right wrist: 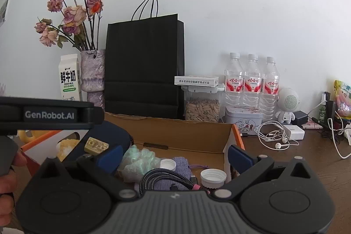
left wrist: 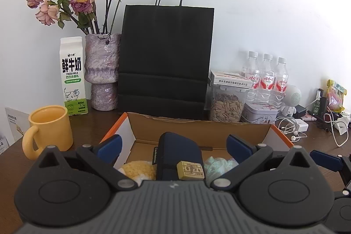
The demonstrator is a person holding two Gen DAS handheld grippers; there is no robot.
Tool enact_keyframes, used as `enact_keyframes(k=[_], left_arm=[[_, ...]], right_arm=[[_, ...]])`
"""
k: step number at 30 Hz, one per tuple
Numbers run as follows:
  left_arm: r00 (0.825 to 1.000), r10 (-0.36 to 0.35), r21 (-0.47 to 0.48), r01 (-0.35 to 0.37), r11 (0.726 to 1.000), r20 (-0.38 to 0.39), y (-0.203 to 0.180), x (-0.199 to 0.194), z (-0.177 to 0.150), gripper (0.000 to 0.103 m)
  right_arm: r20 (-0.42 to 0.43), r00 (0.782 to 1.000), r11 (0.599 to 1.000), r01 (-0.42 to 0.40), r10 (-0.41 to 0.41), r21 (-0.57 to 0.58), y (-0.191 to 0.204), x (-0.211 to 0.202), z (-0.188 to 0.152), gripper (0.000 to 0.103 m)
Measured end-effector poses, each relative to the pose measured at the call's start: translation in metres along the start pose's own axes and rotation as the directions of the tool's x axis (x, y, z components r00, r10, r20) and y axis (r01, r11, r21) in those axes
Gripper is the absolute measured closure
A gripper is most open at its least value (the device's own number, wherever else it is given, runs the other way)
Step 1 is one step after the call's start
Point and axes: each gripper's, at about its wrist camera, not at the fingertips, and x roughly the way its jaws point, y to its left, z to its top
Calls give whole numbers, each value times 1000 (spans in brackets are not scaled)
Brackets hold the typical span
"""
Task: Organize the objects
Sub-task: 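Carry the black cable and yellow block into the box and open both grippers, then withdraw both grippers from the box toward the white bottle and tissue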
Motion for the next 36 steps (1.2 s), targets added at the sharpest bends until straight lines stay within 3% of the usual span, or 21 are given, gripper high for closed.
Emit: enact_keyframes(k=[16,36], left_arm=[[999,-3,-12,3,1000,35,34,-44,-18,0],[996,27,34,-24,999,-89,57,-91,-70,0]], right_arm=[[9,1000,1000,-10,10,-16,-1,-39,-6,0],[-80,997,998,13,-18,-54,5,-97,-50,0]])
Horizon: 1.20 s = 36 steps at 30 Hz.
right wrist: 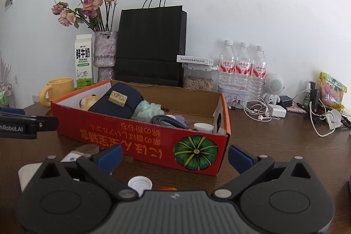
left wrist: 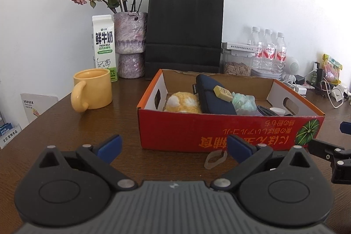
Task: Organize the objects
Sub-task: 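Withdraw both grippers from the box toward the white bottle and tissue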
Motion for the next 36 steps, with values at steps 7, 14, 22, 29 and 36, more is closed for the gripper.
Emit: enact_keyframes(k=[7,14,22,29,36], left_arm=[[997,-27,-20,25,999,-71,8,-12,-16,0],[983,-95,47,103,994,-154,1,-27,-29,0],[944,-224,95,253,963,-240,-10,-33,-40,0],[926,-234,178,294,939,-297,-29,-17,-42,0],[932,-230,219,295,930,-279,-35,-4,-43,0]], right_arm=[[-19,1000,999,17,-17,38,-4,-14,-11,0],[-34,999,998,27,-26,48,-4,-23,-17,0],[-40,999,998,37,-35,51,-4,-31,-21,0],[-51,998,998,28,-26,52,-3,-35,-23,0],[-52,998,998,22,-19,58,-4,-36,-24,0]])
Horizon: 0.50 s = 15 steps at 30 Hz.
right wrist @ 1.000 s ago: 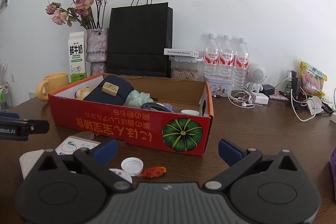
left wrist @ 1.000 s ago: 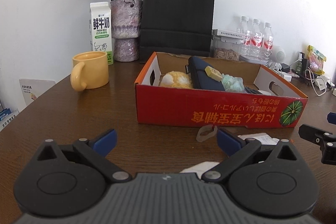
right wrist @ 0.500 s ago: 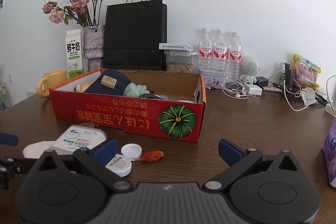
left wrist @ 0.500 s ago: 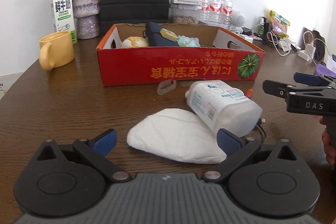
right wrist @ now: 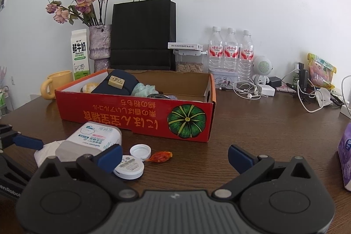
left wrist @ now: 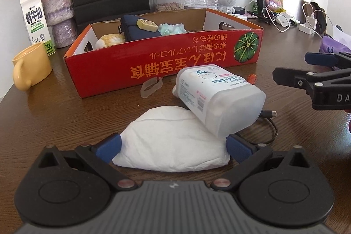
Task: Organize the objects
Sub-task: 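Withdraw both grippers from the box toward the white bottle and tissue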
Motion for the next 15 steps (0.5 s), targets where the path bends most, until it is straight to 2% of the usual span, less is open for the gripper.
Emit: enact_keyframes(k=[5,6,7,10,13,15], left_arm=[[1000,0,0,0,1000,6,1,-1,-1,2],[1000,0,6,0,1000,12,0,-3,-1,7],[1000,-10,11,10,1000,20,-1,-6,-2,18],[999,-20,25,19,999,38,-7,-15,-8,40],[998,-16,39,14,999,52,-10,-23,-13,53],[998,-15,41,12,999,57,-10,-27,-16,56]], right_arm=[[-1,1000,1000,-4,4,1,0,0,0,0],[-2,1000,1000,-4,4,1,-1,0,0,0],[-1,1000,1000,-4,4,1,-1,0,0,0],[-4,1000,1000,-3,3,4,-1,0,0,0],[-7,1000,1000,-1,1,6,-1,1,-1,0],[-9,1000,1000,-1,1,8,-1,1,-1,0]])
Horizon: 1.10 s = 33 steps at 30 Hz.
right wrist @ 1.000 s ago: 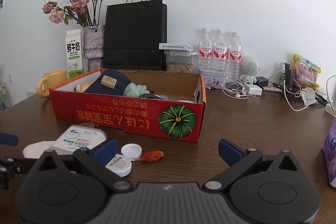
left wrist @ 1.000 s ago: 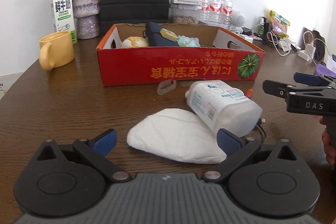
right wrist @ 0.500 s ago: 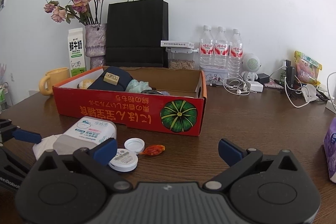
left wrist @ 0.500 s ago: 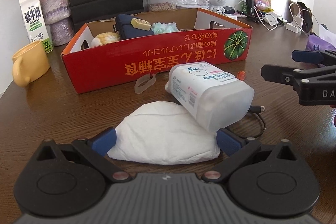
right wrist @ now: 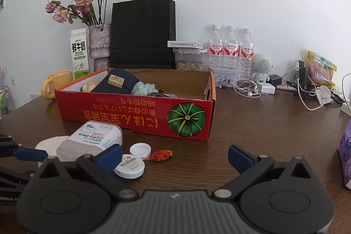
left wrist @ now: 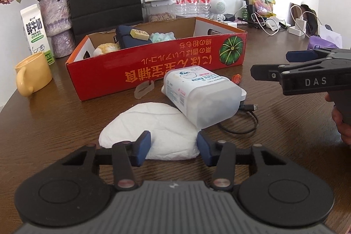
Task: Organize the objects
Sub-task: 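Withdraw both grippers from the box toward the white bottle and tissue, then close the right gripper on the white plastic bottle while the left grasps the white tissue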
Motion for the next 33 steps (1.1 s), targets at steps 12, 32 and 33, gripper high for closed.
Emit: enact_keyframes(k=[12,32,33], left_arm=[[999,42,0,-42,999,12,22,-5,8,0],[997,-52,29,54,998,-64,34,23,10,7],[997,-55,25,57,998,-56,33,20,8,14]], right_arm=[[-13,1000,1000,5,-5,7,-1,1,0,0],[-43,999,1000,-3,4,20,-2,6,0,0],[-43,999,1000,-3,4,20,-2,6,0,0]])
